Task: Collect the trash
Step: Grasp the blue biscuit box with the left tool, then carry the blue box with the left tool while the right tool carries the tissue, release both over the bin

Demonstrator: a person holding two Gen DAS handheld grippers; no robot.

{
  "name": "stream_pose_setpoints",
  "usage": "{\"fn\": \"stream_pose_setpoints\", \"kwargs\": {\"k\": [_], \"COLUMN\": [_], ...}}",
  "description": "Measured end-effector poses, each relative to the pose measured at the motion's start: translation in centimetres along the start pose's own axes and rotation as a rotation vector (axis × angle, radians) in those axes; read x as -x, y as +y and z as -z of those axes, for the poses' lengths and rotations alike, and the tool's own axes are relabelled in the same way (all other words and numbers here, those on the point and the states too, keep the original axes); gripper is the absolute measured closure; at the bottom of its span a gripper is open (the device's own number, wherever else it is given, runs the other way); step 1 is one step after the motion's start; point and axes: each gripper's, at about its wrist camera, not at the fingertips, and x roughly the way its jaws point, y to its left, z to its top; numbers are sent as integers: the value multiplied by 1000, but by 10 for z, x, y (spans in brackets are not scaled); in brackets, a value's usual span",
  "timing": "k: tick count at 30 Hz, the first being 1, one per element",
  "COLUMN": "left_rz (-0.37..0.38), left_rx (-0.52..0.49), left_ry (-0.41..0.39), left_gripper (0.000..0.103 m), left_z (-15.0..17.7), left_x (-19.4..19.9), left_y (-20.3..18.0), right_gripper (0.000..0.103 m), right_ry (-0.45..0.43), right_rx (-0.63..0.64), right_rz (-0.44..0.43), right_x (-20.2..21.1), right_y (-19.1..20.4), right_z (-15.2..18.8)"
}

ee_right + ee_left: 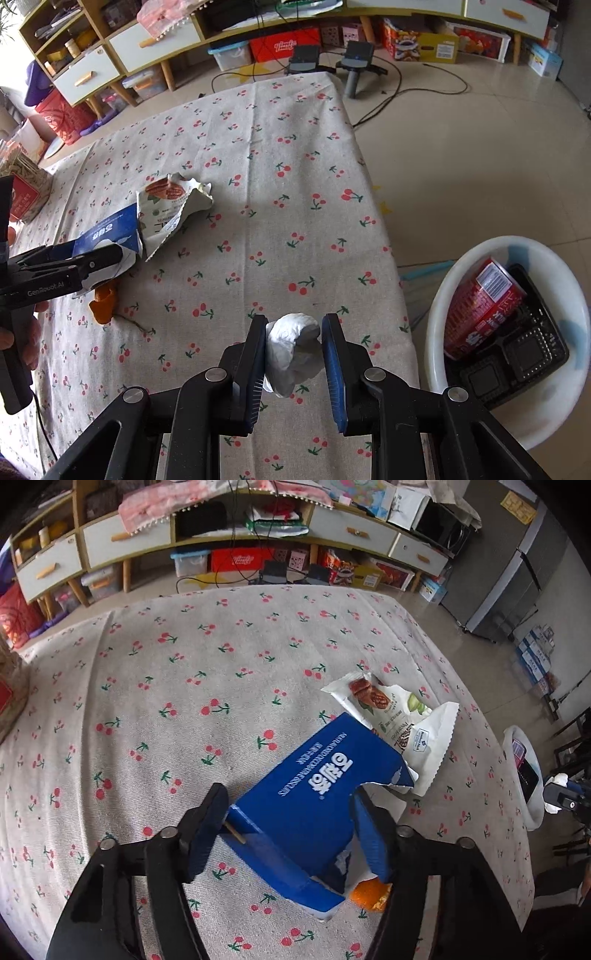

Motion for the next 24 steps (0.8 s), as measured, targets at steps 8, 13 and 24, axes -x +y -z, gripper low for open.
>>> {"fn": "stream_pose_setpoints", "kwargs": {"k": [8, 13, 24], "left_rz": [-60, -93, 19], "left_rx": [29, 9, -28], "left_ry": [-50, -122, -160], "left_gripper": [47, 47, 47], "left_z": [18, 30, 41], "left_x": [26, 57, 89], "left_y": [-2, -17, -87], "right_gripper": [77, 77, 77], "right_ry": [-6, -22, -58], "right_rx": [6, -3, -128], "right_rz": [-14, -18, 41], "right_x": [4, 11, 39], "right_y": [4, -1, -80], "right_z": [2, 6, 20]}}
